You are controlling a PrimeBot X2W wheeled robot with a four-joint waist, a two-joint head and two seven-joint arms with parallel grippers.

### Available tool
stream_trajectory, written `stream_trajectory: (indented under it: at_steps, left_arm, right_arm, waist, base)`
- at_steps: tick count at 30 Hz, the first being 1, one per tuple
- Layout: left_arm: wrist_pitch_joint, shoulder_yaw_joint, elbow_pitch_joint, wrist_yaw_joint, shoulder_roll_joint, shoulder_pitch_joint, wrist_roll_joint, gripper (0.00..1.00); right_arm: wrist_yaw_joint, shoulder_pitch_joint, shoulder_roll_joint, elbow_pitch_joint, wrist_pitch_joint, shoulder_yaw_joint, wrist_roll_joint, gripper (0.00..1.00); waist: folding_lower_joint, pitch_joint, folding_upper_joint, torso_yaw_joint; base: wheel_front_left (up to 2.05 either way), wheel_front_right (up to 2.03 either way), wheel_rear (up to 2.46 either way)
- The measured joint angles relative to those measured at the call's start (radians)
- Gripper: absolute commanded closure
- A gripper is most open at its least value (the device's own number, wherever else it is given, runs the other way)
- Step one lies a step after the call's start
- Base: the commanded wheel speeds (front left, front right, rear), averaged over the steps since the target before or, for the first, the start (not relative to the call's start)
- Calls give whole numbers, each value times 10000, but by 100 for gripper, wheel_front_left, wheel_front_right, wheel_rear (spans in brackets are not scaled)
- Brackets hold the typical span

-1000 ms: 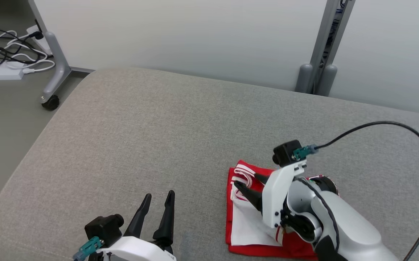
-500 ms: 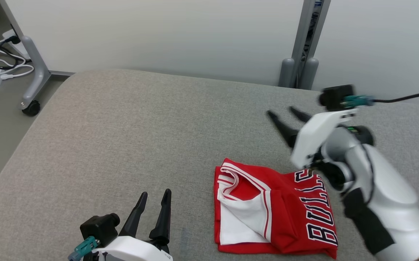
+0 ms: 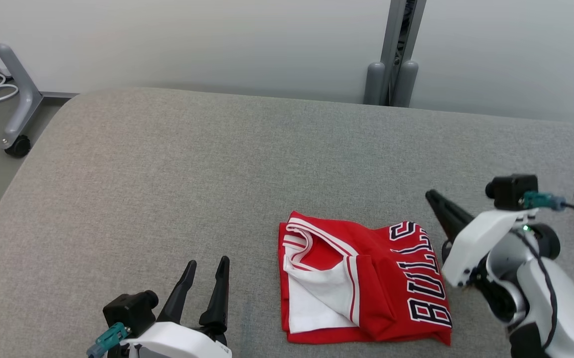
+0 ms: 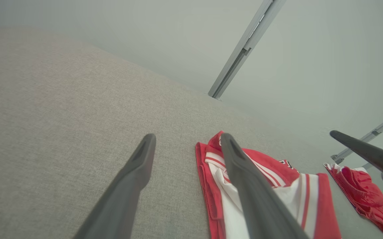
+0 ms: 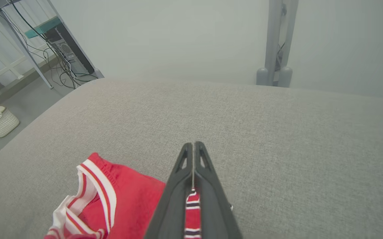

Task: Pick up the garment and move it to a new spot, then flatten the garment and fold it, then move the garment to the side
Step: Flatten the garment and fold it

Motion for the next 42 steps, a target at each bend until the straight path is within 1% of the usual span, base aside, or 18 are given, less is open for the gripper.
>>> stream_trajectory:
  at_steps: [6,11,14,18,23,28,31,35,36,41,42]
  left_arm:
    - [38,25,-54,33,75,-16,2,0]
    - [38,61,-100,67,146,-55,2,0]
    - [40,79,-128,75,171,-77,2,0]
    - [38,125,-159,128,211,-85,0,0]
    - [36,157,-184,138,226,-87,-4,0]
    - [25,196,-203,140,238,-100,-12,0]
    - [6,226,-211,155,253,-94,-17,0]
    - [-6,263,-232,221,276,-47,-19,0]
    - [-6,263,-232,221,276,-47,-19,0]
    - [-4,245,-270,232,297,-34,-19,0]
    - [-2,238,-280,240,299,-26,-19,0]
  right_arm:
    - [0,1331,105,-1133,-59,523,123,100]
    - [0,2087,336,-1505,-42,1099,257,100]
    - [0,2286,476,-1499,-48,1482,265,100]
    - [0,2390,869,-1342,-105,2123,401,100]
    - [0,2323,1287,-777,-326,2878,819,100]
    - [0,2003,1360,-257,-617,3595,1133,100]
    - [0,1768,1198,-316,-951,3756,1313,100]
    - [0,1352,802,-849,-1344,3582,1523,100]
    - [0,1352,802,-849,-1344,3582,1523,100]
    - [0,1076,86,-1570,-1478,2765,1463,100]
    - [0,1071,-65,-1668,-1450,2568,1448,94]
  waist:
    - [0,82,0,68]
    - [0,161,0,177]
    - [0,204,0,264]
    - [0,243,0,355]
    - [0,264,0,432]
    - [0,269,0,480]
    - [0,255,0,447]
    - [0,208,0,308]
    - [0,208,0,308]
    - [0,123,0,93]
    - [0,108,0,54]
  base:
    - [0,0,0]
    - [0,0,0]
    - [0,0,0]
    - [0,0,0]
    - [0,0,0]
    - [0,0,0]
    - [0,0,0]
    - [0,0,0]
    - [0,0,0]
    - [0,0,0]
    - [0,0,0]
